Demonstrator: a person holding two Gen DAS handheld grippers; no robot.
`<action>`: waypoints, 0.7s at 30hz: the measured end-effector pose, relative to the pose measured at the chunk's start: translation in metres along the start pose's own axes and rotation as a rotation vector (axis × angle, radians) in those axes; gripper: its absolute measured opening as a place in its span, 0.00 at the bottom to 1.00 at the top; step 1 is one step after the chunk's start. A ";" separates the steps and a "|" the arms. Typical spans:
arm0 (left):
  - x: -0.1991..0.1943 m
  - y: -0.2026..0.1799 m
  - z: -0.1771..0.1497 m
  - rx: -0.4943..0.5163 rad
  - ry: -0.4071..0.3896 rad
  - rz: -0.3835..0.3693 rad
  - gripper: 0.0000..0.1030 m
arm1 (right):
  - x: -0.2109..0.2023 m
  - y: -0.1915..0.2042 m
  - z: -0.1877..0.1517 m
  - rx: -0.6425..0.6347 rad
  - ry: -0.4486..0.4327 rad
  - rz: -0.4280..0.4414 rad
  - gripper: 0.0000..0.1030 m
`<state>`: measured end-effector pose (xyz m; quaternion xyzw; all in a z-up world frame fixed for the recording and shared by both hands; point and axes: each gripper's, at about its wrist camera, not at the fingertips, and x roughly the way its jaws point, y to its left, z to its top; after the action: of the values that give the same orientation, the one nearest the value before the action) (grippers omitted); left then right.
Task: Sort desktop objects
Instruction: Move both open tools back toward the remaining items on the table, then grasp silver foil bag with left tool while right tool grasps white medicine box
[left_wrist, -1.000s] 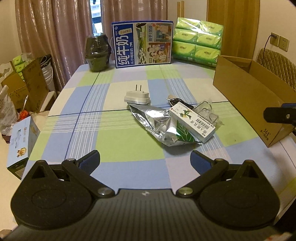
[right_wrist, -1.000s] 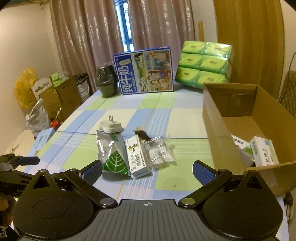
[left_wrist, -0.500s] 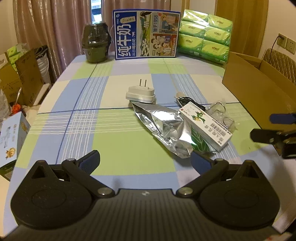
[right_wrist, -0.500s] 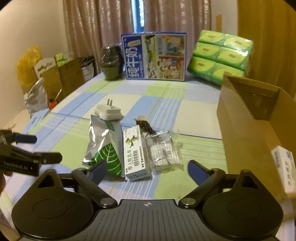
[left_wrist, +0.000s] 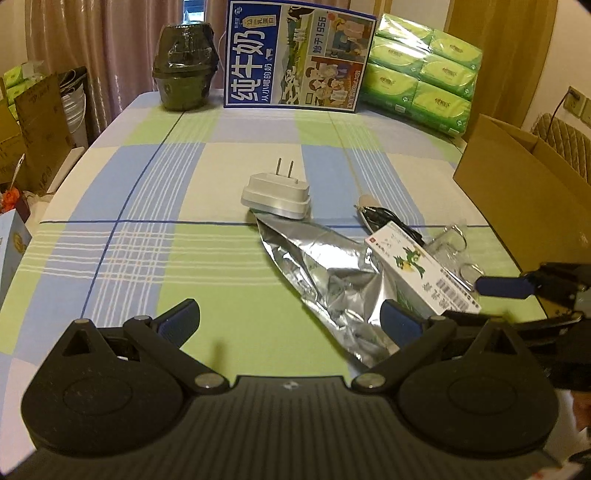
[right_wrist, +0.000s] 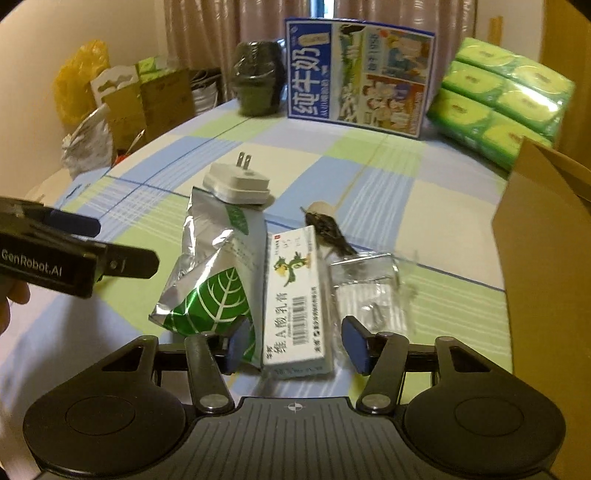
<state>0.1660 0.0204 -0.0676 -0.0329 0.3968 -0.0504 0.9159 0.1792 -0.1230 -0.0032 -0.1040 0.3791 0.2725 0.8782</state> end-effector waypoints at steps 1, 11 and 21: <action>0.002 0.000 0.001 0.003 -0.001 0.003 0.99 | 0.003 0.001 0.000 -0.004 0.000 0.005 0.52; 0.012 0.008 0.000 -0.009 0.021 0.006 0.99 | 0.018 0.013 0.003 -0.104 0.010 -0.076 0.40; 0.008 0.010 0.001 -0.035 0.018 -0.004 0.99 | 0.011 0.018 0.000 -0.049 0.023 -0.026 0.34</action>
<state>0.1731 0.0294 -0.0737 -0.0491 0.4057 -0.0455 0.9115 0.1752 -0.1038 -0.0110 -0.1338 0.3811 0.2691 0.8744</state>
